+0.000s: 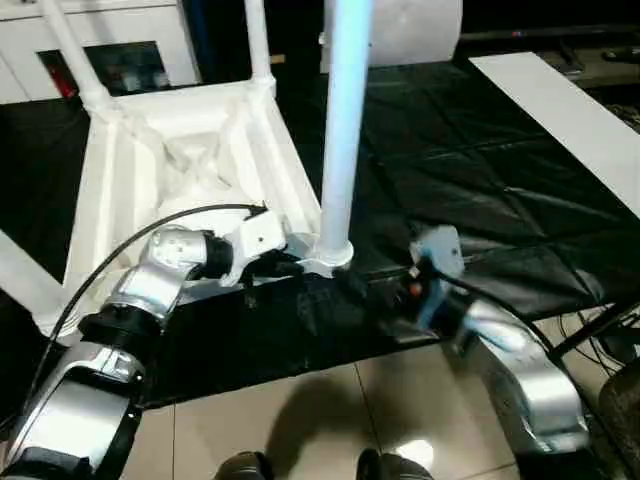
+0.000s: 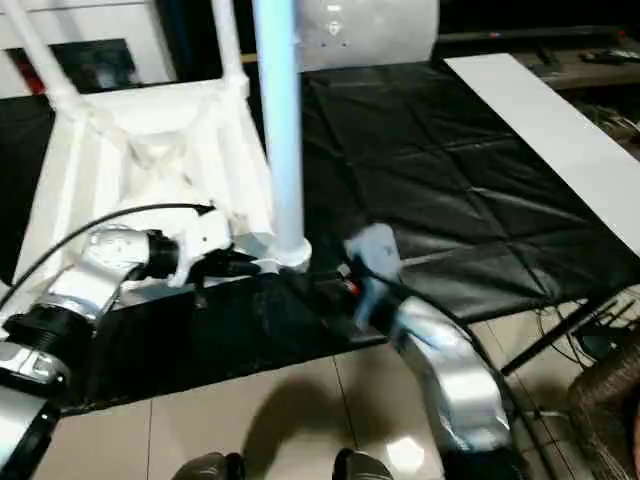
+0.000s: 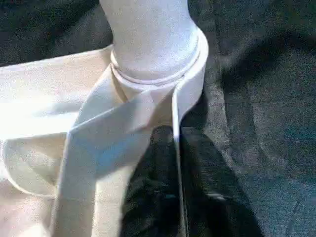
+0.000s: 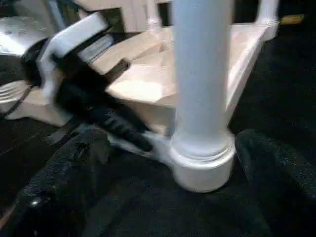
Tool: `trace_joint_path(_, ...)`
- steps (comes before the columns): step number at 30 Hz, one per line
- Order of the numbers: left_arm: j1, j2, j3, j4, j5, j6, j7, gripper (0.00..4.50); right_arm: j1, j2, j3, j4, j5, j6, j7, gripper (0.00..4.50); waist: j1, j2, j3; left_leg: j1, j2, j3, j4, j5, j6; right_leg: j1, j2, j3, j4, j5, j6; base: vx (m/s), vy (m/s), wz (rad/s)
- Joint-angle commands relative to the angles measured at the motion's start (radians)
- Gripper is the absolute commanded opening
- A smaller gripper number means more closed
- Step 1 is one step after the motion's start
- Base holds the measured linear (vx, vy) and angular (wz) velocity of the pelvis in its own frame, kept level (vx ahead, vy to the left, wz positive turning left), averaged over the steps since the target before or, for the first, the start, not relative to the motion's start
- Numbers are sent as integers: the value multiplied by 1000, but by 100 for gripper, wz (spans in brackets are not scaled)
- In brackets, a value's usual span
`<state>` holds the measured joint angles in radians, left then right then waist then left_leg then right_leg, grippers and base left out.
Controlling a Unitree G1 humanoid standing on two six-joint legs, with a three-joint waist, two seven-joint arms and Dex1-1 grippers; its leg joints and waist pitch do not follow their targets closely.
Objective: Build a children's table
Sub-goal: Rotate leg to tighten
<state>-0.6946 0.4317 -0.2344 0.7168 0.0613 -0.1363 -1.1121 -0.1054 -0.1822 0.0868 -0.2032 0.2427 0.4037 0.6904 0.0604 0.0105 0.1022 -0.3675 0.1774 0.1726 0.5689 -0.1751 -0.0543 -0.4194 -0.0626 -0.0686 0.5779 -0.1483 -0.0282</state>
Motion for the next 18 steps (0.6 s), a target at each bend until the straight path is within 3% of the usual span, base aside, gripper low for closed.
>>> trace_joint_path(1,14,26,48,-74,-59,-5,-45,76,16,-3,-10,-52,14,31,-11,450,9,-3,-85,5,48,-14,-61,-159,47,66,-88,55,-58,-247,-185,0,0,0)
trace_joint_path(5,100,30,108,-250,-178,112,-80,102,39,1,-21,-75,-19,71,-87,450,7,0,-83,11,53,-12,-62,-174,24,61,-85,55,-50,-241,-214,0,0,0)
trace_joint_path(6,124,30,121,-295,-203,144,-69,116,43,-3,-15,-85,-21,88,-98,450,8,6,-82,10,50,-12,-62,-180,25,60,-83,54,-53,-251,-213,0,0,0)
trace_joint_path(7,137,31,128,-321,-217,162,-60,116,46,-6,-11,-91,-21,99,-103,450,6,3,-82,11,49,-11,-62,-193,23,60,-81,54,-56,-267,-205,0,0,0)
trace_joint_path(8,167,25,148,-369,-223,202,-9,136,52,-1,-3,-104,-12,107,-104,450,9,12,-84,12,49,-13,-61,-198,19,60,-82,54,-54,-271,-203,0,0,0)
trace_joint_path(12,298,-41,237,-568,-229,351,220,163,72,14,36,-146,-9,108,-118,450,4,9,-83,8,56,-14,-61,-219,12,63,-81,53,-56,-282,-194,0,0,0)
trace_joint_path(14,380,-86,272,-692,-240,425,317,181,80,24,52,-158,-10,107,-134,450,4,5,-80,6,52,-14,-60,-222,22,63,-81,52,-66,-324,-181,0,0,0)
trace_joint_path(15,380,-86,272,-692,-240,425,317,187,80,24,52,-158,-10,107,-134,450,4,6,-80,6,49,-13,-60,-227,26,61,-78,52,-69,-357,-164,0,0,0)
trace_joint_path(17,517,-194,319,-875,-222,485,499,207,77,39,82,-164,-8,101,-139,450,-1,5,-78,2,56,-17,-62,-247,19,63,-77,51,-69,-370,-154,0,0,0)
trace_joint_path(18,524,-201,321,-883,-220,485,509,207,75,39,83,-163,-7,101,-138,450,-1,3,-74,-2,53,-19,-64,-253,21,63,-77,48,-74,-389,-146,0,0,0)
